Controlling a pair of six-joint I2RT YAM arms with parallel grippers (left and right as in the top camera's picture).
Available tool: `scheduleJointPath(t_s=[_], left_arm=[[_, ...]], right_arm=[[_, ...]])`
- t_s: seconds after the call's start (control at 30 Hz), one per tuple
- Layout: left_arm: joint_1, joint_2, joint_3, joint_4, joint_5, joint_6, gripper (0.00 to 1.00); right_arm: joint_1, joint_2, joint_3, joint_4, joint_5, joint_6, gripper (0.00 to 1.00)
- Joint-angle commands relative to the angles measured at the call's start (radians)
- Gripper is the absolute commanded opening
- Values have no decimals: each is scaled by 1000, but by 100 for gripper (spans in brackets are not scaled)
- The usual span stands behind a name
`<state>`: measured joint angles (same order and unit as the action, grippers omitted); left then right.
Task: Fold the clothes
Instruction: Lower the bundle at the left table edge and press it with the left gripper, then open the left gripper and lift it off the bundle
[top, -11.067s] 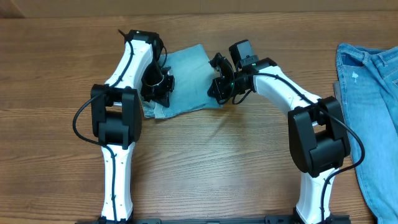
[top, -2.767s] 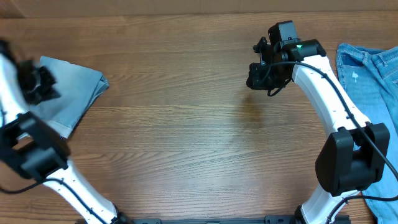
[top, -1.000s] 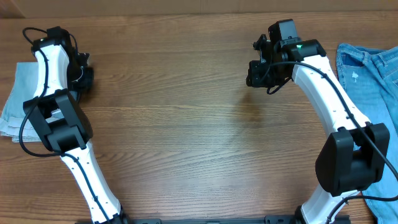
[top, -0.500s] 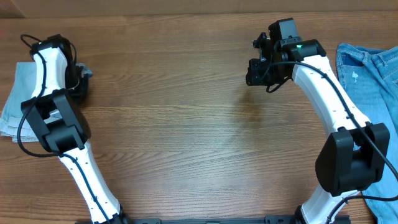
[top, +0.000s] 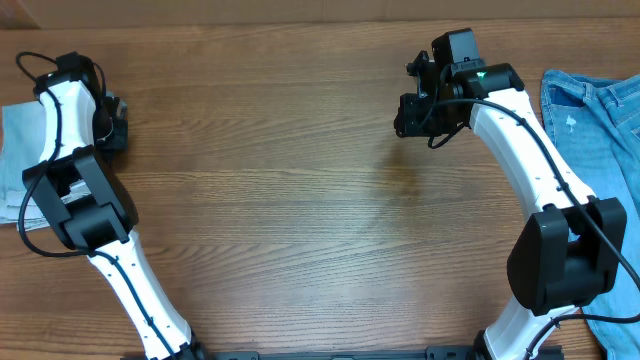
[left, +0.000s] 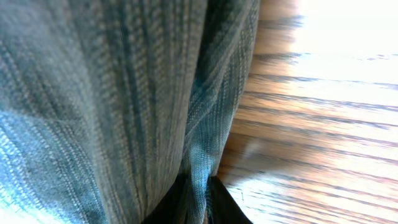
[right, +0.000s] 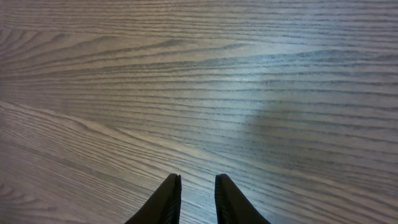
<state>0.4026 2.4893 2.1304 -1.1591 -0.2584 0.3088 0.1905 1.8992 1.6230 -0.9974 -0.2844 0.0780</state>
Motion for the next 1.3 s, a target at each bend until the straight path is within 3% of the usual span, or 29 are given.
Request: scheduleJointPath(t_s=[0.0,0.17,0.23,0.5,0.53,0.6,0.67,0.7,0.77,0.8,0.87,1.03,1.27], left_arm=[[43,15,-21,8,55,34,13],[14,15,-21,-73,150,15,13],[2,15,-21,-144,11,-116,11],[-7,13,-20,-206,185,-135,10],[-19,0,-20,-214,229,-138,9],[-54,-52,-20,-208,348,-138,8],[-131,-166,-20,-188,445,-169,8],[-179,-229,-20,-179,446,-188,9],[-261,-315,-20,-172,435,-192,16],[-304,-349,-20,-163,431,-191,28],[-367,-375,-20,-158,432,-191,100],[-485,-369,-20,-148,432,-190,100],[-502,-369,-20,-148,432,-190,100]], right_arm=[[1,0,-3,17,-4,0,23],[1,11,-3,23,-4,0,23],[1,22,-3,15,-5,0,22],[1,29,-3,22,-4,0,23],[1,29,-3,24,-3,0,29],[-2,29,-3,36,-3,0,56],[-6,29,-3,37,14,0,100],[-6,29,-3,31,42,0,100],[-6,29,-3,22,68,0,100],[-6,29,-3,24,68,0,100],[-6,29,-3,24,67,0,100],[-6,29,-3,24,67,0,100],[-6,29,-3,24,67,0,100]])
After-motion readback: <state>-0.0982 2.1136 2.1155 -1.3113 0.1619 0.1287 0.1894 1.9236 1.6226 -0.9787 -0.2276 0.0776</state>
